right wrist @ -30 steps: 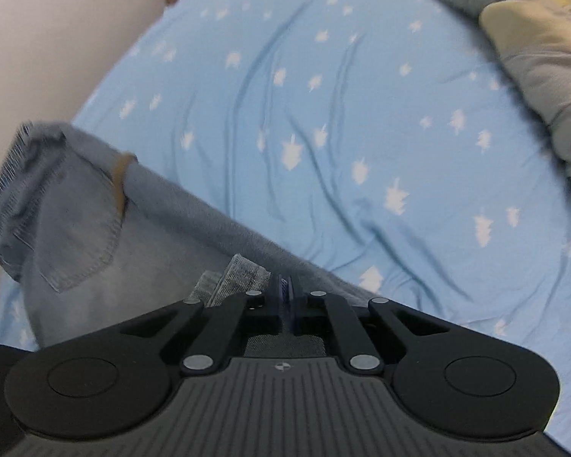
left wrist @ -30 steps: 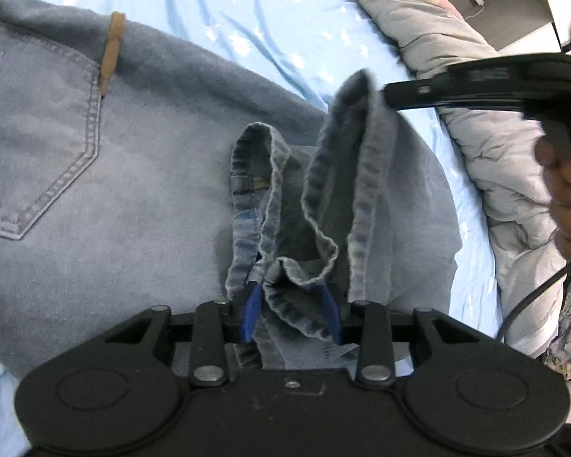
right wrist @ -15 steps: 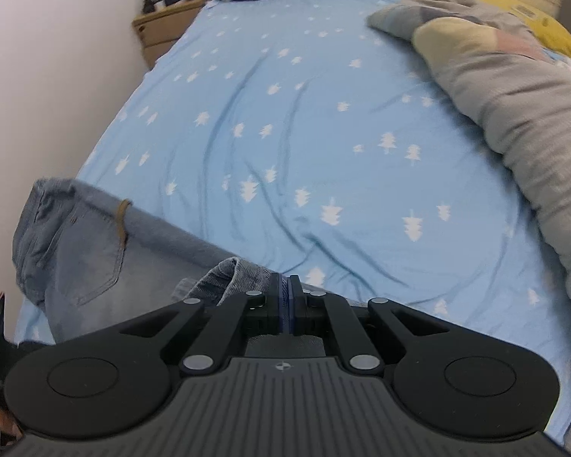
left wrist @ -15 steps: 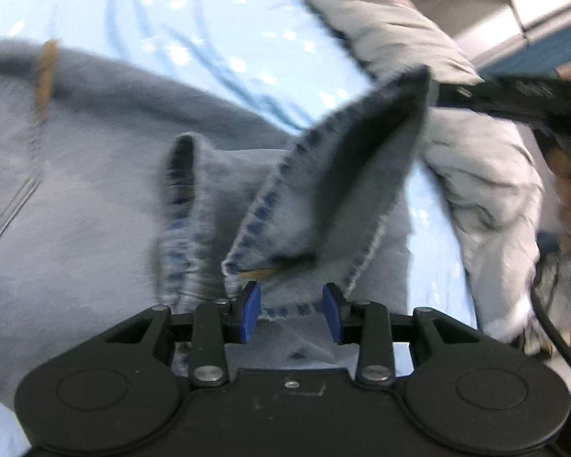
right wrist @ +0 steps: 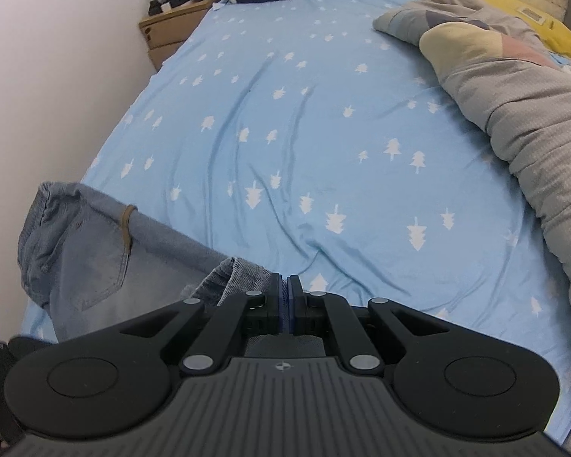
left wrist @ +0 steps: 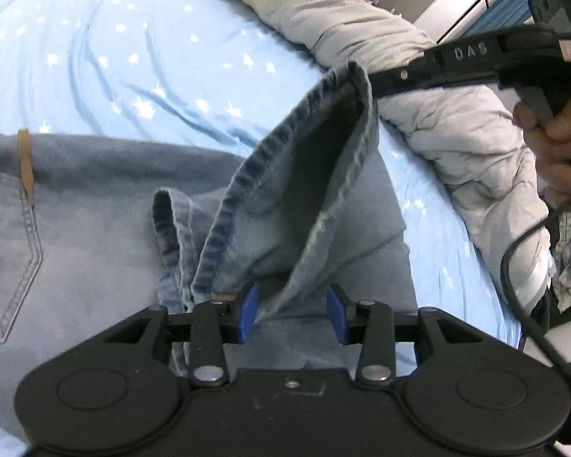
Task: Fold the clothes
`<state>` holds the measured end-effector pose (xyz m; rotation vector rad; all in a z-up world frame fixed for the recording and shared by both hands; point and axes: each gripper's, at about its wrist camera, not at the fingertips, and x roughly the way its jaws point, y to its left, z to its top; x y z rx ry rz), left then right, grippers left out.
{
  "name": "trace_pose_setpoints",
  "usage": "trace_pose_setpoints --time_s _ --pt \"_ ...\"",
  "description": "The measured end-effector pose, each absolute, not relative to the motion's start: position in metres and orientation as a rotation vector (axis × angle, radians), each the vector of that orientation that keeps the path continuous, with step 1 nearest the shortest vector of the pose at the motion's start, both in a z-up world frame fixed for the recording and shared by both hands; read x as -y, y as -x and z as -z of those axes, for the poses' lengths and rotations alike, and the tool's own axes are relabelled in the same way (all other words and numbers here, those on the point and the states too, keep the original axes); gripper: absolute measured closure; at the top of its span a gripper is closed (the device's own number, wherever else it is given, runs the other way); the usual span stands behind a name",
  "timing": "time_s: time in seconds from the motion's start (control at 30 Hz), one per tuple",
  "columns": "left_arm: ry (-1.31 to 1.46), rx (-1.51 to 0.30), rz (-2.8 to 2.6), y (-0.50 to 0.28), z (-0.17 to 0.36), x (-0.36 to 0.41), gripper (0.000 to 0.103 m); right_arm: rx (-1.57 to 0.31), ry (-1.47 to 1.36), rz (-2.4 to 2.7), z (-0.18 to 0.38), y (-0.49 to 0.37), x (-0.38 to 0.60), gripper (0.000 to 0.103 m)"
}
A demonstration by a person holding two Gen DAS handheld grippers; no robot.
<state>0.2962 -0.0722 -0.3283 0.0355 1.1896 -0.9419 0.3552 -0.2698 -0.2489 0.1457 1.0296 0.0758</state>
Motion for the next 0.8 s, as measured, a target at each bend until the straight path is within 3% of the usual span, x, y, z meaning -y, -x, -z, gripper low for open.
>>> trace_pose_setpoints --time_s 0.17,0.27,0.43,0.8 --pt "-0.095 -1.196 0.938 -0.296 0.343 0.083 0.064 -1.035 -0.167 -0.075 0.245 -0.353 0.276 0.1" --pt "-0.103 -1.217 0.923 -0.298 0.353 0.088 0.069 -1.035 -0.165 -0.079 0.241 -0.352 0.277 0.1" --pt "-0.059 -1.234 0.914 -0.304 0.354 0.089 0.097 -1.035 -0.153 -0.073 0.237 -0.355 0.281 0.1" --pt "0.328 -1.401 0.817 -0.303 0.325 0.039 0.101 -1.029 -0.109 -0.136 0.26 -0.396 0.253 0.1"
